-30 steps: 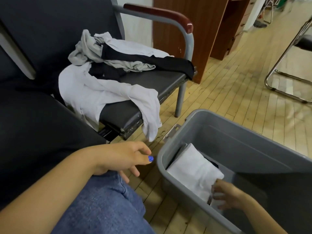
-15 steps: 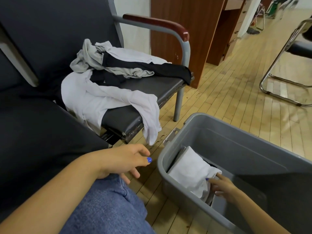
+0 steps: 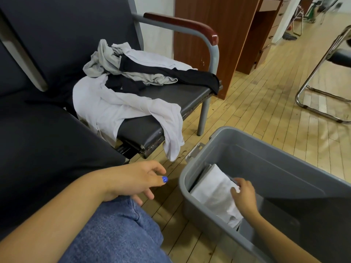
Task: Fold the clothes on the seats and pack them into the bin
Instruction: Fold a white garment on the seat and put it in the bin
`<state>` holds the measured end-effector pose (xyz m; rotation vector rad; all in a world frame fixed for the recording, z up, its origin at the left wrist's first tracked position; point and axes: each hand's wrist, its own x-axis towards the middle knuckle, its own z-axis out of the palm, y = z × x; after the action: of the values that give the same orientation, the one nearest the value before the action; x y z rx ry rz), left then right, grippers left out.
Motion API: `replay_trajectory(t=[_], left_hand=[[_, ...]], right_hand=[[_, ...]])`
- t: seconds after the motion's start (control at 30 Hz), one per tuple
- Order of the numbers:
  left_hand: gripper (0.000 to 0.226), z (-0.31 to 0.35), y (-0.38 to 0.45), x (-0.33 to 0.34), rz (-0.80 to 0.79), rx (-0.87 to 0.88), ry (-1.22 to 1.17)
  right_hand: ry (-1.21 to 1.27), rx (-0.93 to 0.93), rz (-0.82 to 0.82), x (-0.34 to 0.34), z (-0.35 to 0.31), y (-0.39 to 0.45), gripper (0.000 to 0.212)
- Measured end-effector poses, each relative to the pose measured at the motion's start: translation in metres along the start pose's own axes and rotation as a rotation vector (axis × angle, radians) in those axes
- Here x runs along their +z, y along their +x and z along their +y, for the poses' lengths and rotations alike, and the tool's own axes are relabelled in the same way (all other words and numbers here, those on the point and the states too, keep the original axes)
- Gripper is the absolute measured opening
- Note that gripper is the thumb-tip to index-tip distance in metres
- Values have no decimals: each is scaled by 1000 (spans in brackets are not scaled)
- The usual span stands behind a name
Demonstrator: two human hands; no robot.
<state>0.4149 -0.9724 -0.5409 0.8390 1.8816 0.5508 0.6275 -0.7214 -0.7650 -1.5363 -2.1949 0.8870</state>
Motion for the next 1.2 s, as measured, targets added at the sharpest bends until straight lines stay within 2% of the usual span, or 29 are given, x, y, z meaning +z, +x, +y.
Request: replay_trajectory(t=[0.1, 0.17, 0.23, 0.53, 0.63, 0.7, 0.77, 0.83, 0.87, 0.93, 0.97, 1.03, 1.1, 1.17, 1.2], left_hand=[[27, 2, 0, 1, -7, 1, 11], [30, 3, 1, 2, -12, -3, 29], [30, 3, 1, 2, -16, -7, 38], [29, 0, 1, -1, -49, -44, 15], [30, 3, 1, 0, -49, -40, 22], [30, 3, 1, 0, -51, -35, 27], [30, 4, 2, 1, -56, -35, 33], [30, 4, 3, 1, -61, -36, 45], [31, 4, 2, 1, -68, -33, 52], [29, 4, 1, 1, -85, -25, 67], [28, 4, 1, 1, -88, -17, 70], [23, 5, 0, 3, -73, 13, 51], [19, 7, 0, 3, -20, 75, -4], [12, 10, 2, 2, 93, 171, -76], [10, 11, 1, -2, 171, 223, -111]], right_hand=[[-213, -245, -249, 28, -18, -1, 64], [-391, -236, -435, 46, -25, 7, 86], [-470, -216, -563, 57, -28, 19, 96], [-474, -165, -696, 62, -28, 69, 101], [-565, -258, -671, 57, -25, 53, 112], [-658, -408, -645, 49, -18, 28, 109], [-672, -568, -640, 39, -1, 4, 93], [-731, -769, -535, 27, 23, -13, 77], [-852, -790, -512, 22, 41, -15, 75], [-1063, -716, -492, 16, 72, -16, 64], [-1090, -700, -547, 16, 84, -15, 59], [-832, -621, -656, 8, 63, -23, 52], [-415, -399, -538, 0, 3, -39, 50], [-58, -370, -469, -11, -60, -44, 19], [70, -358, -421, -13, -87, -40, 17]])
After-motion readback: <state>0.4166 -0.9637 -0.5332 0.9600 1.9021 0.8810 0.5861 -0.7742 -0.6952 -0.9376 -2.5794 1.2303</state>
